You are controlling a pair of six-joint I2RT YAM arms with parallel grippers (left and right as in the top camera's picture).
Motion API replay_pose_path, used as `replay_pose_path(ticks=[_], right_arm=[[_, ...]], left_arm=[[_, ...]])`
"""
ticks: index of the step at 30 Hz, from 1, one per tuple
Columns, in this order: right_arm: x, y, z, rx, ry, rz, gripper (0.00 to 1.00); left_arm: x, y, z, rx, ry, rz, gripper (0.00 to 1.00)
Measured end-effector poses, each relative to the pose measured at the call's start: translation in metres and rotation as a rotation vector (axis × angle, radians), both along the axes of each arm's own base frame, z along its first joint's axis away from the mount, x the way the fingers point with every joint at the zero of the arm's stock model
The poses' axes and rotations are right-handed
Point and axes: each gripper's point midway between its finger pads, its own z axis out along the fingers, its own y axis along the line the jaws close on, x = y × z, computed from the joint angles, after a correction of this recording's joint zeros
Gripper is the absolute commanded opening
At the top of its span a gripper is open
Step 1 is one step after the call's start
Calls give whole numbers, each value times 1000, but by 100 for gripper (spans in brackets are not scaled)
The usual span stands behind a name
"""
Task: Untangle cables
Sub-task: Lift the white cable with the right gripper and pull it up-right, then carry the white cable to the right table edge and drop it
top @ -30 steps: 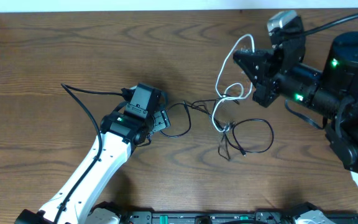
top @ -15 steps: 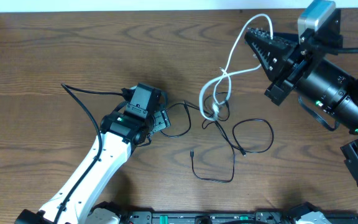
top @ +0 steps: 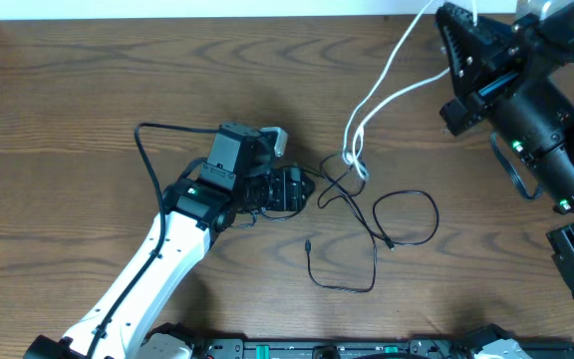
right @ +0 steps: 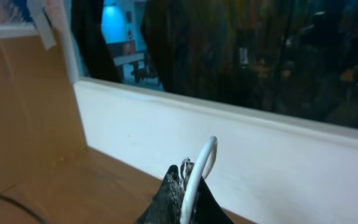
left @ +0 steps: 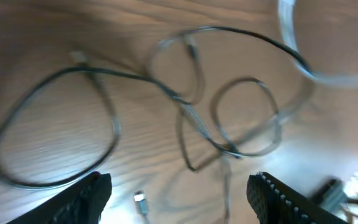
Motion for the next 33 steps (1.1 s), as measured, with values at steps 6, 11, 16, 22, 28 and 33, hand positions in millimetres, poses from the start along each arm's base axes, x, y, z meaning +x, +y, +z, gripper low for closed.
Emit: replay_pose_path(ticks=[6, 11, 16, 22, 28, 33], right_arm=[[1, -5, 12, 21, -43, -28, 1], [2, -7, 12, 23, -44, -42, 1], [3, -8, 15, 61, -36, -44, 1], [2, -8, 18, 89, -31, -41, 1], [2, -8, 18, 99, -27, -41, 1], [10, -25, 19, 114, -31, -143, 1]], left_arm=[[-17, -27, 16, -110, -38, -179, 75], [-29, -46, 21, -114, -99, -280, 75], [-23, -54, 16, -24, -183, -277, 75], [-8, -63, -12, 72, -207, -255, 75], [7, -65, -56, 138, -147, -228, 8], [-3, -56, -78, 188, -57, -224, 7]])
